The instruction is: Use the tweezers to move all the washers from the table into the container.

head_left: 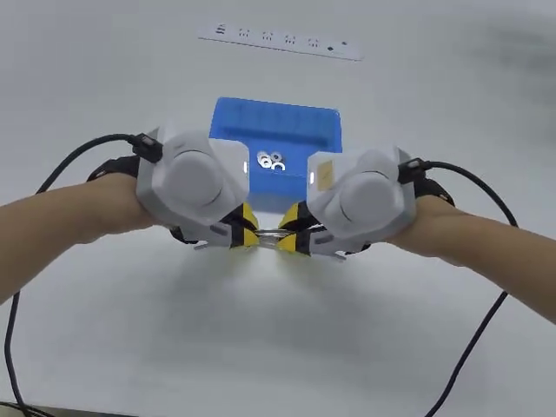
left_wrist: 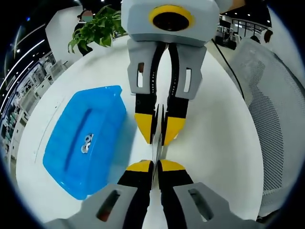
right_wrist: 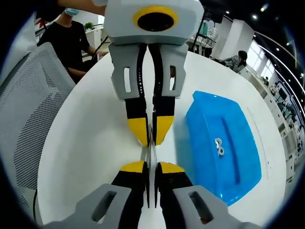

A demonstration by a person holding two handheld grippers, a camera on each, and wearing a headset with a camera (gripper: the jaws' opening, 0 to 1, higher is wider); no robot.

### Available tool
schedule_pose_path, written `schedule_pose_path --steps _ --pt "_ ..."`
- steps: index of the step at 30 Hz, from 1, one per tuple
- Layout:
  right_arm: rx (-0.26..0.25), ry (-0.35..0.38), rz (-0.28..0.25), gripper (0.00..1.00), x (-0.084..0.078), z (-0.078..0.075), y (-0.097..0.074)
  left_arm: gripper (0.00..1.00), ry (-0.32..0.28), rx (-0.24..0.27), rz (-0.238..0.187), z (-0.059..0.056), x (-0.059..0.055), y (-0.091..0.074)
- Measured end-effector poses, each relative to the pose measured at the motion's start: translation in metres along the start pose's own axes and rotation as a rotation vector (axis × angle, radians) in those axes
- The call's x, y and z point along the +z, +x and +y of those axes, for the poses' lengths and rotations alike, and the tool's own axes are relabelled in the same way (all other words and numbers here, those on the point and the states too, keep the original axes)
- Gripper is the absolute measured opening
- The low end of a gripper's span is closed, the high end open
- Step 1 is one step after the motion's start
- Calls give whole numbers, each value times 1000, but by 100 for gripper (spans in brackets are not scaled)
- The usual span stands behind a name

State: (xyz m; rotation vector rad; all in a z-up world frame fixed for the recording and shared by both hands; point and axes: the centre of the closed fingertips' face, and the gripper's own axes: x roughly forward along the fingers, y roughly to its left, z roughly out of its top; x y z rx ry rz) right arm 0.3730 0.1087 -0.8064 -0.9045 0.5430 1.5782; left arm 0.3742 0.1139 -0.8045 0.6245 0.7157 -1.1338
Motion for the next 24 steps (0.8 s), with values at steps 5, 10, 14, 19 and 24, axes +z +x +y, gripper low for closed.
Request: schedule_pose_path --steps 5,10,14,19,24 --pt "11 55 36 12 -4 -3 -1 12 -33 23 11 3 0 -1" --pt "1 85 51 14 -4 -4 -1 18 -39 24 24 -1 1 -2" --pt "-5 100 60 19 -6 -5 -2 21 -45 39 34 -3 -2 -7" --pt "-38 141 38 20 -8 -4 -17 25 -86 109 6 2 -4 -24" --pt "-101 202 2 20 -15 -1 -41 28 -232 207 -136 7 2 -54"
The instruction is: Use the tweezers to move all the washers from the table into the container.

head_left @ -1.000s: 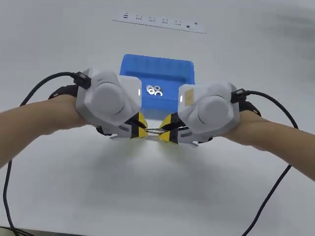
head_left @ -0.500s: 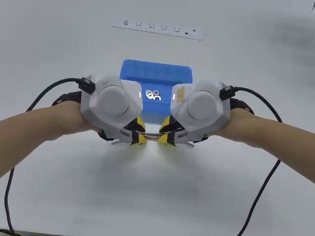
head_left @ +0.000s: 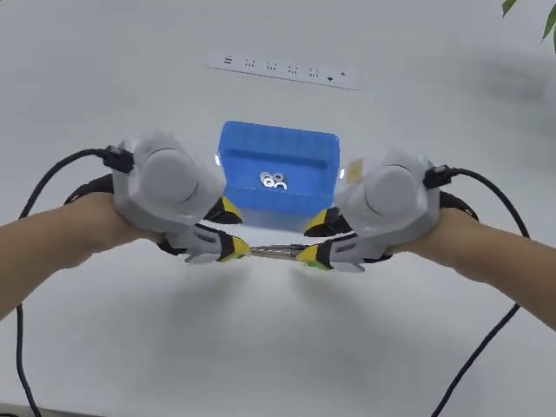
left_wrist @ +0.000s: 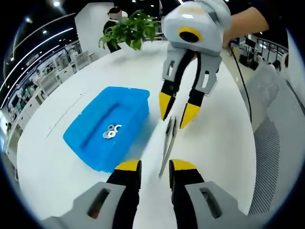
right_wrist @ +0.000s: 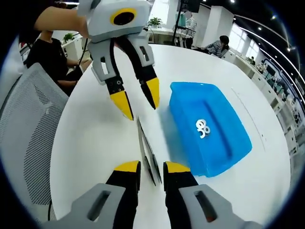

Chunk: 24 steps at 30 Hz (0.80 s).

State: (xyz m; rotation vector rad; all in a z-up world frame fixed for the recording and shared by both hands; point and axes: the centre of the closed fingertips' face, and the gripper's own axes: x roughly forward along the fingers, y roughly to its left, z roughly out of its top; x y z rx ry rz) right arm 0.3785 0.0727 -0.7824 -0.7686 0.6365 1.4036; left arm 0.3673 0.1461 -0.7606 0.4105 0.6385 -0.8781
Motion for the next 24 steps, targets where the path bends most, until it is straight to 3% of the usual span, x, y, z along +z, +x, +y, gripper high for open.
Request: schedule_pose_path --steps 4,5,6,7,9,11,14,17,19,22,24 --pt "-111 -6 -68 20 2 -9 -22 31 -28 48 -38 1 -3 -22" --pt "-125 7 -86 20 3 -9 -26 34 -47 58 -65 0 -1 -30" --pt "-145 30 -122 21 7 -9 -34 37 -74 64 -106 -1 3 -35" --pt "-160 47 -152 22 10 -9 -43 41 -102 73 -174 -3 11 -44" --pt "-174 75 -201 28 16 -7 -54 53 -154 48 -272 -11 23 -59" --pt "-193 117 -257 34 28 -4 -70 66 -133 66 -306 -13 28 -69" --pt "-198 110 -318 48 45 9 -92 84 -106 86 -305 -20 31 -85" --pt "-219 83 -343 57 52 19 -106 92 -86 93 -338 -27 40 -104" --pt "-221 75 -346 59 52 25 -111 100 -93 119 -369 -25 46 -115" --pt "-224 89 -373 68 51 37 -120 100 -93 157 -384 -21 49 -128" --pt "-232 72 -360 74 46 41 -122 100 -85 174 -384 -20 50 -134"
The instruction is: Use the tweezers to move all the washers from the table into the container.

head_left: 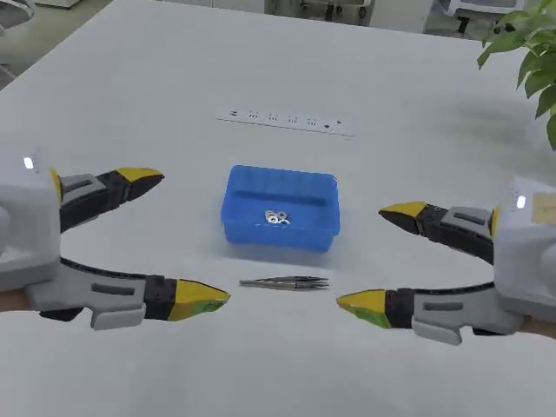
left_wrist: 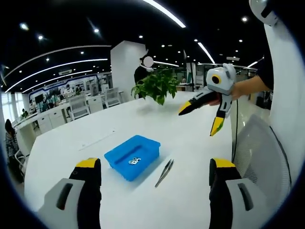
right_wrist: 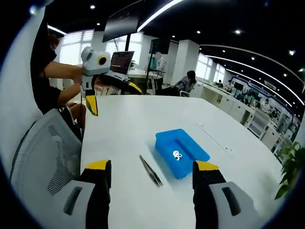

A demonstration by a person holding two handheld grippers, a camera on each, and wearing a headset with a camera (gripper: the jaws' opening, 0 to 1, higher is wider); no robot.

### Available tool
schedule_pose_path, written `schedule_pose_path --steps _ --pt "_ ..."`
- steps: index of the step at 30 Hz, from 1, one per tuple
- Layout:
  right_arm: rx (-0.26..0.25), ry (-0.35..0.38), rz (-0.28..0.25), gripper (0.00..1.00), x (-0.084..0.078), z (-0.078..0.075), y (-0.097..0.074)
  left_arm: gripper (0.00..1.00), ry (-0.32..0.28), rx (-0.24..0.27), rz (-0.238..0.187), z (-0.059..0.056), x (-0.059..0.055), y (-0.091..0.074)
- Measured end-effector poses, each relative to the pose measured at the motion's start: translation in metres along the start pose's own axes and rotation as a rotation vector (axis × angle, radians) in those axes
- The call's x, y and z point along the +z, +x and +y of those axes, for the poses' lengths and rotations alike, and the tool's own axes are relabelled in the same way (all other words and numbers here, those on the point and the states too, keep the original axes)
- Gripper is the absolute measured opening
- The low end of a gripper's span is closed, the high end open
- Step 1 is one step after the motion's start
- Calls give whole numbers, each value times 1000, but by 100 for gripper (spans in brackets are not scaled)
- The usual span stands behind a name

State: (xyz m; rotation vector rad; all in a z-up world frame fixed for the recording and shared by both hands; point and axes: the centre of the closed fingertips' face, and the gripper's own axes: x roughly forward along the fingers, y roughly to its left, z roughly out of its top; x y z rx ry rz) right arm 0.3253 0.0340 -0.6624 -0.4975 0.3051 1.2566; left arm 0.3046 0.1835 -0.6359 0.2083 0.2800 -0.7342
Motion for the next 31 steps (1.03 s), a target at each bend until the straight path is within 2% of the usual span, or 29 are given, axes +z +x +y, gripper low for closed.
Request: schedule_pose_path --steps 2,4,8,13,17,23,31 --pt "4 -35 50 79 -11 4 -7 100 3 10 -1 1 2 -5" --pt "-6 -40 72 81 -18 4 -11 100 22 22 2 1 5 -10" --pt "-19 3 54 86 -17 3 -15 100 30 23 12 -2 4 -17" --pt "-38 9 32 89 -8 1 -19 100 44 16 40 -8 -1 -19" --pt "-42 9 17 96 -2 0 -20 100 41 25 41 -9 -1 -21" --pt "-56 3 33 100 -1 0 -22 100 28 39 26 -8 3 -24" --pt "-51 13 53 100 -6 5 -27 100 41 26 48 -13 0 -22"
